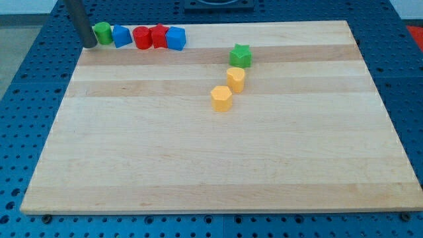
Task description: Push the green circle a bit right
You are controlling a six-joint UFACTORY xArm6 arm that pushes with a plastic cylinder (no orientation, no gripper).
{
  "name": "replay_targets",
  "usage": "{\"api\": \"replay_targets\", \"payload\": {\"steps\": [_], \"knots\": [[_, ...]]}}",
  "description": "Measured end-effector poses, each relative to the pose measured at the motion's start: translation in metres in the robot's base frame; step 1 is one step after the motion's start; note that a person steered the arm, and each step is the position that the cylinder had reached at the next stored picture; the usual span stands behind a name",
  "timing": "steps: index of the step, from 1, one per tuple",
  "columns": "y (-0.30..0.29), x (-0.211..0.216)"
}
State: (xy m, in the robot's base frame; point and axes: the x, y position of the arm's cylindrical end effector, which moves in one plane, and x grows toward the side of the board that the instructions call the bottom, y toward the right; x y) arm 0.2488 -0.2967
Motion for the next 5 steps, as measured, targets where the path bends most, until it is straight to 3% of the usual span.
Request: {"api": "replay_targets", "payload": {"steps": [3, 5], "knots": [[-0.008, -0.052], [0.008, -0.057]]}}
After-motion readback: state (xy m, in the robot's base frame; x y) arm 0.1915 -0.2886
